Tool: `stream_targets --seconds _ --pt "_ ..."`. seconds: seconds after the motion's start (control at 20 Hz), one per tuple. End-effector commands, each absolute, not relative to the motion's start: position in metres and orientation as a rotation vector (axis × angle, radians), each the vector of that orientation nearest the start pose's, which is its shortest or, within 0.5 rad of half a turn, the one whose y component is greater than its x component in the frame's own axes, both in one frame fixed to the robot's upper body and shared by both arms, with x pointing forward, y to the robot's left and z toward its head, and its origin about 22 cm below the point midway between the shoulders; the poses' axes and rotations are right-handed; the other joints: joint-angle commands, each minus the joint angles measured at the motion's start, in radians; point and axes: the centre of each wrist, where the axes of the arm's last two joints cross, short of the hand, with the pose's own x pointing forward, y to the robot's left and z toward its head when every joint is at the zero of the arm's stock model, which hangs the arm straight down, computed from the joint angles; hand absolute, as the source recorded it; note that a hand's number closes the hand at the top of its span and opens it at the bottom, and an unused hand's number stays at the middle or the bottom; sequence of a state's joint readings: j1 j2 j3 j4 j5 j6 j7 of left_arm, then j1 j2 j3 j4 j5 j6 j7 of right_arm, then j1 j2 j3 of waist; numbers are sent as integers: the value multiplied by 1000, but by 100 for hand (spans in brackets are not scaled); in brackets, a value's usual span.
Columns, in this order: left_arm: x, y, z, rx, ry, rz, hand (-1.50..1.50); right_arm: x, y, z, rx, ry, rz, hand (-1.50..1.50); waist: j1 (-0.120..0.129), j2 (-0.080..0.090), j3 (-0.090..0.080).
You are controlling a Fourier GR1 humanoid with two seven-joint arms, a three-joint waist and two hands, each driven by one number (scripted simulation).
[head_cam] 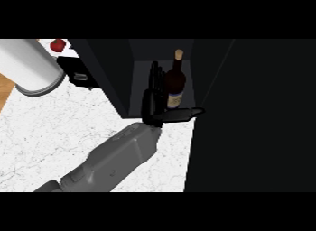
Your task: Pick up the wine, place it into the cabinet and close the cabinet
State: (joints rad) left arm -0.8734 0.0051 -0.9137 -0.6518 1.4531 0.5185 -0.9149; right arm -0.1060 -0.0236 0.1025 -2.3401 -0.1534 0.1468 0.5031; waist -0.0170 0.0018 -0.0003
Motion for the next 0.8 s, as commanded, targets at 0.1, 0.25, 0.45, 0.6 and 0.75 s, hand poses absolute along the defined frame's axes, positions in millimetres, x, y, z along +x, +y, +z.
stream_targets --seconds 0.1,0.25,0.45,0.6,0.75 --pt "320 45 -29 -280 -1783 279 -150 174 -218 200 292 -1918 265 -150 17 -3 0" --pt "313 58 -29 -273 -1803 243 -150 171 -215 194 283 -1934 295 -150 18 -4 0" --pt "295 69 -12 -368 -1794 202 -150 181 -213 178 290 -1913 270 -150 27 -6 1" --pt "275 68 -17 -412 -1811 164 -150 181 -209 196 265 -1935 248 -150 25 -5 0" --pt "254 82 -15 -424 -1795 157 -150 158 -215 187 254 -1932 271 -150 21 -7 1"
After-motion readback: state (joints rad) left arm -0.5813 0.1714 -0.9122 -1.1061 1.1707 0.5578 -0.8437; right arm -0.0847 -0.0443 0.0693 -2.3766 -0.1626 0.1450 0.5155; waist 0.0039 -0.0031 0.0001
